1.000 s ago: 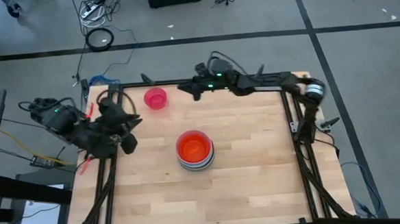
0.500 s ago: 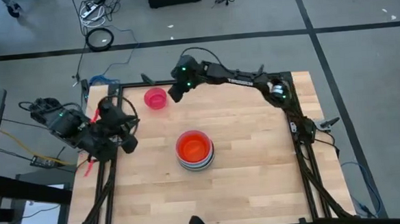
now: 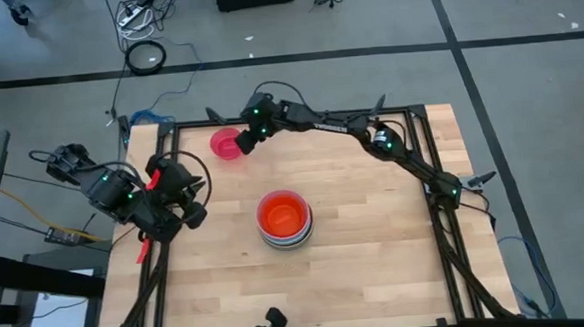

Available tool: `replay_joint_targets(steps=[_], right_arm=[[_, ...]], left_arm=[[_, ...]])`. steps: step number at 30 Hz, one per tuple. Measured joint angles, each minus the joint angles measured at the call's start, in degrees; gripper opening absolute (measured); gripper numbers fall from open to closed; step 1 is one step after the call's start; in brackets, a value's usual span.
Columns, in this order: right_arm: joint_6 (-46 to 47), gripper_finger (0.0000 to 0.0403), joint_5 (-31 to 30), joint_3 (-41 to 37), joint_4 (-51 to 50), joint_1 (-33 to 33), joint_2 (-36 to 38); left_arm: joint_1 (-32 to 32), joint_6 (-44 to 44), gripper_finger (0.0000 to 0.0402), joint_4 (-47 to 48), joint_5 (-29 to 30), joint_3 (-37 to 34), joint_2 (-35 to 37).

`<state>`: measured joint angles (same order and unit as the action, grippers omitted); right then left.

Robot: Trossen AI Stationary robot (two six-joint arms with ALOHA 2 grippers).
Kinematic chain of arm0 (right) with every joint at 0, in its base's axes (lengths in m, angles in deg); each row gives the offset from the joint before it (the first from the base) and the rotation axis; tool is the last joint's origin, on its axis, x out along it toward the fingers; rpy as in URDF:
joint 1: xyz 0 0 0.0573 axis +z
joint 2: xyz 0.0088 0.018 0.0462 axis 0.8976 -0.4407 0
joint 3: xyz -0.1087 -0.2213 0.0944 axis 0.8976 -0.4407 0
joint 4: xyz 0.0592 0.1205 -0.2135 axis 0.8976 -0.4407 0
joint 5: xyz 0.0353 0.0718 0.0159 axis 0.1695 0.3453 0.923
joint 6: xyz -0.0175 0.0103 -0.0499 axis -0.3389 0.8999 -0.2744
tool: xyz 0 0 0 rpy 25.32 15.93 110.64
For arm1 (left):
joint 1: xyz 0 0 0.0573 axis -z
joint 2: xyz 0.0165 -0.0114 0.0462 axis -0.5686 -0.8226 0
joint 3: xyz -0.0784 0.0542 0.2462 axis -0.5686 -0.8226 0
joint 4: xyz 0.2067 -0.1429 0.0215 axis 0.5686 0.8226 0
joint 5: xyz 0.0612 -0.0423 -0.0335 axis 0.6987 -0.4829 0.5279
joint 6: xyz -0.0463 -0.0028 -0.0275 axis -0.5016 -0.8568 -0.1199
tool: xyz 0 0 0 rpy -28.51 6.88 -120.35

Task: Nest bowls inside each other
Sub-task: Stack the red bowl on top of the orange bowl

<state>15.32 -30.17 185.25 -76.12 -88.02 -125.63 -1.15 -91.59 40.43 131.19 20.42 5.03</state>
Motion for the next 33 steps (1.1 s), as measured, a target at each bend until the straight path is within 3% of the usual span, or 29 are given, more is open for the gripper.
replay_joint_targets(steps=[8,23,33], right_arm=[[-0.9,0.0110,-1.2,0.0,0.3,-0.5,-0.8],[-1.9,0.0177,-4.0,0.0,2.0,-0.6,-0.6],[5.6,0.0186,-5.5,-2.1,2.1,-0.2,-0.4]], left_arm=[[0.0,0.2,0.0065,0.1,0.0,0.0,0.0],[0.0,0.3,0.0065,0.0,0.2,0.0,0.0],[0.0,0.4,0.0065,-0.4,0.2,0.0,0.0]])
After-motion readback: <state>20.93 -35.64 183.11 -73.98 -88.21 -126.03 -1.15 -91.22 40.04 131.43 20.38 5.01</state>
